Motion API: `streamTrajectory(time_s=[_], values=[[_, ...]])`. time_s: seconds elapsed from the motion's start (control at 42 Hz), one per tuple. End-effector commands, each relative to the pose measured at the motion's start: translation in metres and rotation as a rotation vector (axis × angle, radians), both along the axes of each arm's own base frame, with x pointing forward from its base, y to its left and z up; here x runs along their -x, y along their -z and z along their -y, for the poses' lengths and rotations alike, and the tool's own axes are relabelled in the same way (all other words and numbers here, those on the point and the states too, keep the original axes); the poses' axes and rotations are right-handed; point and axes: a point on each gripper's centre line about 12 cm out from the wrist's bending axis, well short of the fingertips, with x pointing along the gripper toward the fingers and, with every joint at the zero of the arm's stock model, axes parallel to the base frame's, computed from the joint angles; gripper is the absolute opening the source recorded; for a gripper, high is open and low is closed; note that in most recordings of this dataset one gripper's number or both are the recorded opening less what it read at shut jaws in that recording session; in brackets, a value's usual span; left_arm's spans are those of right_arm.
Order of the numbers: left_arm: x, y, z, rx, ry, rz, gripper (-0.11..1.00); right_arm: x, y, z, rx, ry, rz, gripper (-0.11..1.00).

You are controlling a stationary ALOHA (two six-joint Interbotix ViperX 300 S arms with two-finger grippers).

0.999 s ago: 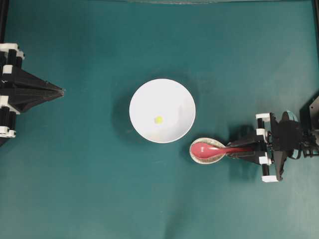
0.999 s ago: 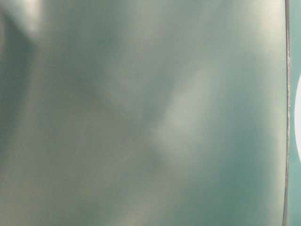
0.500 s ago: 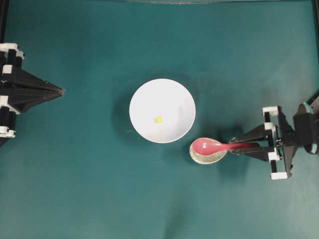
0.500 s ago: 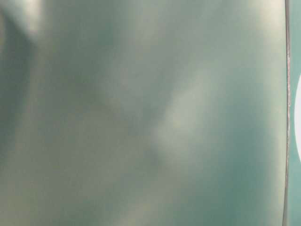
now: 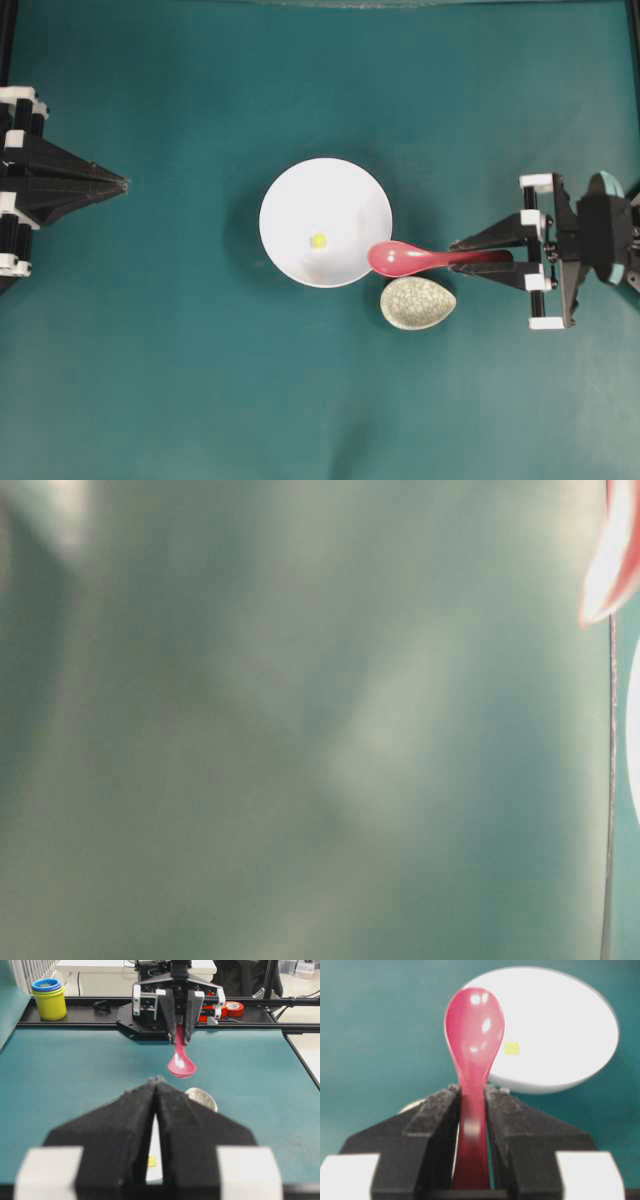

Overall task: Scoop the yellow hexagonal prism block from the bowl with a spoon using the right arm.
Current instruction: 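Lift the spoon off the dish and carry it over the bowl, then lower the spoon bowl into the white bowl beside the yellow block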

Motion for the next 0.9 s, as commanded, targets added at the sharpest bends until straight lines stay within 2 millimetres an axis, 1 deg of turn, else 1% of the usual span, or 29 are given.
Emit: streamTrajectory(time_s=[0.0,0.167,0.381,0.476,0.69,0.88], values=[[-0.002,-0.008,0.0,-0.002,0.0,0.02,0.01,-0.009,-0.019,0.008,-0.011,0.018,0.007,0.23],[-0.002,-0.008,0.0,-0.002,0.0,0.02,0.01,-0.023,-0.032,0.02,-0.054,0.03,-0.087,0.23],[-0.004,-0.005,0.0,-0.003,0.0,0.009,0.0,-0.041,-0.05,0.025,-0.112,-0.009,-0.237,0.23],[-0.004,-0.004,0.0,-0.009,0.0,0.005,0.01,-0.046,-0.056,0.029,-0.13,-0.019,-0.291,0.23],[-0.004,-0.004,0.0,-0.008,0.0,0.005,0.0,-0.055,-0.072,0.046,-0.167,-0.024,-0.407,0.23],[-0.004,-0.004,0.0,-0.011,-0.001,0.002,0.01,-0.066,-0.075,0.064,-0.165,-0.008,-0.481,0.23]])
